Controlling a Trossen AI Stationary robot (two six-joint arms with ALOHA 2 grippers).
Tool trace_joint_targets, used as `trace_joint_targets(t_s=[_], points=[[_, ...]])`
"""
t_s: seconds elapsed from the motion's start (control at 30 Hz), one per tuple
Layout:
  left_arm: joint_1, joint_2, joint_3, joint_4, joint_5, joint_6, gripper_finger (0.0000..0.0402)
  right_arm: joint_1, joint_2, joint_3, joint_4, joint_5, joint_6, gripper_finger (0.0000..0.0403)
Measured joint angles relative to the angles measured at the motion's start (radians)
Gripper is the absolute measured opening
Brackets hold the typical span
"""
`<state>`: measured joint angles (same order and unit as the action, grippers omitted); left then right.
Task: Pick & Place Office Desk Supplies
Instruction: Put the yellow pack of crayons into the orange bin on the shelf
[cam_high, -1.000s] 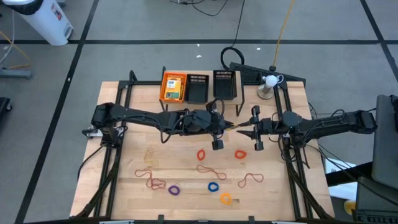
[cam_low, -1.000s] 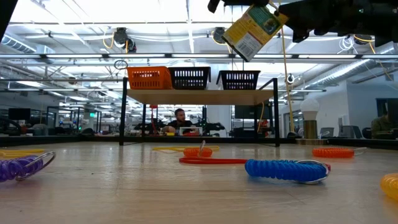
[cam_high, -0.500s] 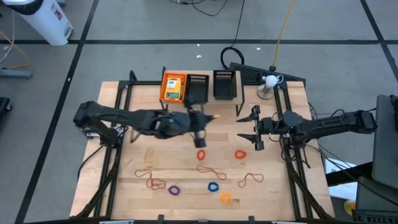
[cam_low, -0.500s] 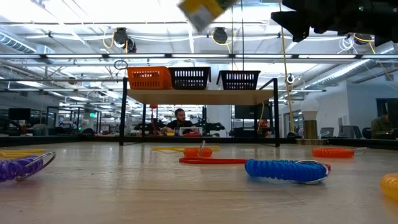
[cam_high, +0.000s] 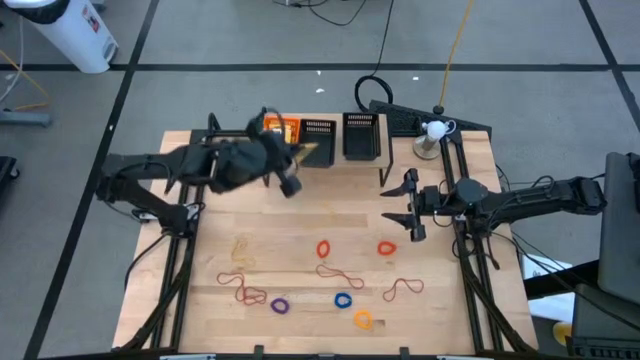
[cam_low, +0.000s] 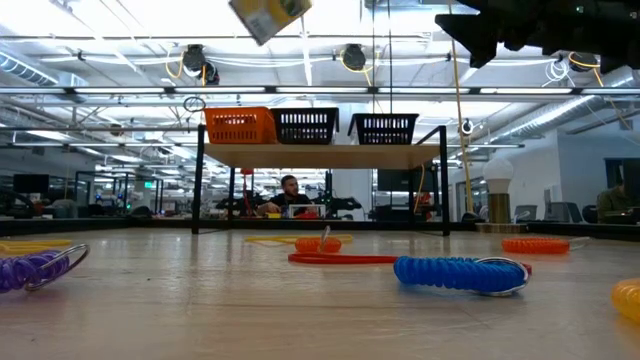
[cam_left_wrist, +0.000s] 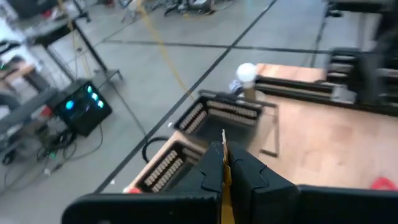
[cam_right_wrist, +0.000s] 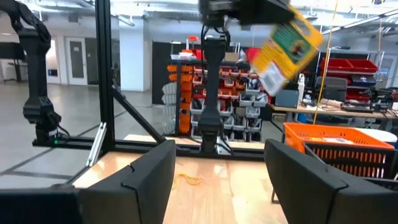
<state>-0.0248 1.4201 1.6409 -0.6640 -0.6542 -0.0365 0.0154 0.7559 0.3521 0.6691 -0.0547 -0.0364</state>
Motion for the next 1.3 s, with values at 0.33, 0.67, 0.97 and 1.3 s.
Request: trace_joint_targets(t_s=[0.33, 0.67, 0.97, 1.3], points=[[0.32, 0.013, -0.001, -0.039, 0.328, -0.13, 0.0, 0.0, 0.011, 0.0, 0.0, -0.002, 0.002, 0.0232], [0.54, 0.013, -0.001, -0.1, 0.553, -0.365, 0.0, 0.0, 0.011, 0.0, -0.001, -0.002, 0.003, 0.0227], [0.613, 0.013, -0.001, -0.122, 0.604, -0.528, 0.0, 0.0, 0.011, 0.0, -0.001, -0.003, 0.051, 0.0224], [0.627, 0.019, -0.108, -0.185, 0.602, -0.576, 0.0, 0.0, 0.011, 0.0, 0.001, -0.001, 0.05, 0.0221]])
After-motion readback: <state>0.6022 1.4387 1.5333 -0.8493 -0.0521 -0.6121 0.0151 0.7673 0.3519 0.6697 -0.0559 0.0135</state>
